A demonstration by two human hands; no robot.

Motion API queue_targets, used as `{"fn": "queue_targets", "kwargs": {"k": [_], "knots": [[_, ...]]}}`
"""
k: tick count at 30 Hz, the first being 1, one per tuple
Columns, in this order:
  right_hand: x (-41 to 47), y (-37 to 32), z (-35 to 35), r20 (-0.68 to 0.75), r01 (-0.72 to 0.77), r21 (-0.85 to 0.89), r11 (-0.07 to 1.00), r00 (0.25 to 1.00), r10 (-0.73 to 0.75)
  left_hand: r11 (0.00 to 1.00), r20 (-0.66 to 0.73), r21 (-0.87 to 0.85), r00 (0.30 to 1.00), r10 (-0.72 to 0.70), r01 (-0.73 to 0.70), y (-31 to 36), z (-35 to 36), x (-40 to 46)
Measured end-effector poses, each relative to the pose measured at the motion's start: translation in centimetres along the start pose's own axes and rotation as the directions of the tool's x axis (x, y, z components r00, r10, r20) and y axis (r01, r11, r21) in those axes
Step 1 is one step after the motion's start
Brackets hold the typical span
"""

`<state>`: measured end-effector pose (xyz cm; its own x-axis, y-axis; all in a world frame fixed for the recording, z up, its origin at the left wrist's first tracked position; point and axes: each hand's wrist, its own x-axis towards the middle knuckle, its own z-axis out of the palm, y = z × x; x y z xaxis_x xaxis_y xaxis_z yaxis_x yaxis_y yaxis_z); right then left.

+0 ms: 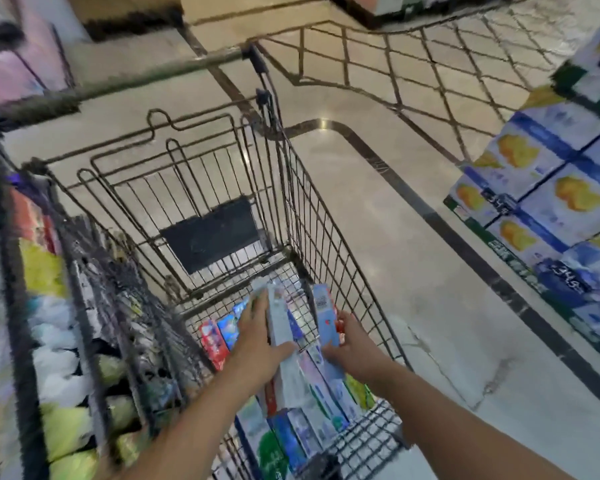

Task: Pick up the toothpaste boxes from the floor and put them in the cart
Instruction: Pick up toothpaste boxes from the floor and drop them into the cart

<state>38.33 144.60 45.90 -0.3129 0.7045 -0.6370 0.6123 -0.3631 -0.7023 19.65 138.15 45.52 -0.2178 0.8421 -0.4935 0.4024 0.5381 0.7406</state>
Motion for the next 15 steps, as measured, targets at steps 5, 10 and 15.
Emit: {"fn": "queue_targets", "kwargs": {"k": [5,10,15], "knots": [[9.0,2.6,1.4,-0.012,-0.050,-0.057,0.997,0.999,0.050,0.812,-0.032,-0.463,0.908,-0.417,0.356,-3.5,4.6,6.4],[15.7,5.5,3.7,-0.034,-0.028,-0.098,0.995,0.999,0.025,0.689,-0.044,-0.646,0.884,-0.465,0.330,-5.3,8.5,12.6],[20.0,7.6,4.7,-0.071,-0.065,0.017,0.998,0.995,0.066,0.745,-0.123,-0.602,0.888,-0.442,0.287,-5.6,10.9,16.8]]}}
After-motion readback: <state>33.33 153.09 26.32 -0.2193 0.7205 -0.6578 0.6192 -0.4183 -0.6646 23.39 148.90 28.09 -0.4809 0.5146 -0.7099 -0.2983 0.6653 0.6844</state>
